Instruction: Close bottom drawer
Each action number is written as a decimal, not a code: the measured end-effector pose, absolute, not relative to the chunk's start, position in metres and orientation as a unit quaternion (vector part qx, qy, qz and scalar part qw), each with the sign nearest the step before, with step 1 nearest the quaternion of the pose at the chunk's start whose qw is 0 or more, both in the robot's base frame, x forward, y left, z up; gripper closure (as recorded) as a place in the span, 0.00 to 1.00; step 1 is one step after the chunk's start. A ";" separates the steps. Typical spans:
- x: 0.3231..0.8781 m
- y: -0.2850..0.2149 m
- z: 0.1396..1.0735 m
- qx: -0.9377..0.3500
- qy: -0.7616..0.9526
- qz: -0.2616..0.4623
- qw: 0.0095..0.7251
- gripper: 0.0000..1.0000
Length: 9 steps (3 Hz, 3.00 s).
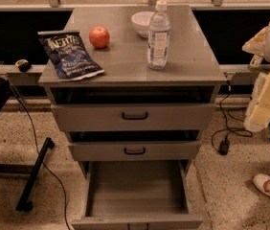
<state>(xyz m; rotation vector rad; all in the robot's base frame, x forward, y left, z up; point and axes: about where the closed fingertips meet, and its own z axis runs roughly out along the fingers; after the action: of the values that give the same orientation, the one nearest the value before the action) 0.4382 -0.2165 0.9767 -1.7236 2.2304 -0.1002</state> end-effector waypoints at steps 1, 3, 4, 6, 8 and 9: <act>0.439 -0.216 0.975 -0.602 0.781 -0.033 0.163 0.00; 0.403 -0.226 0.874 -0.556 0.801 0.059 0.215 0.00; 0.385 -0.246 0.848 -0.517 0.822 0.064 0.229 0.00; 0.390 -0.247 0.733 -0.500 0.805 0.175 0.266 0.00; 0.381 -0.247 0.657 -0.510 0.765 0.249 0.306 0.00; 0.381 -0.231 0.628 -0.522 0.759 0.247 0.299 0.00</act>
Offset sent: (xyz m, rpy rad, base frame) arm -0.0523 -0.0282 -0.2311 0.4677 0.1219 -0.1678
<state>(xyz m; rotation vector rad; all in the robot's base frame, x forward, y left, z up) 0.3812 -0.2308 0.6282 -1.3874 2.0158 0.6568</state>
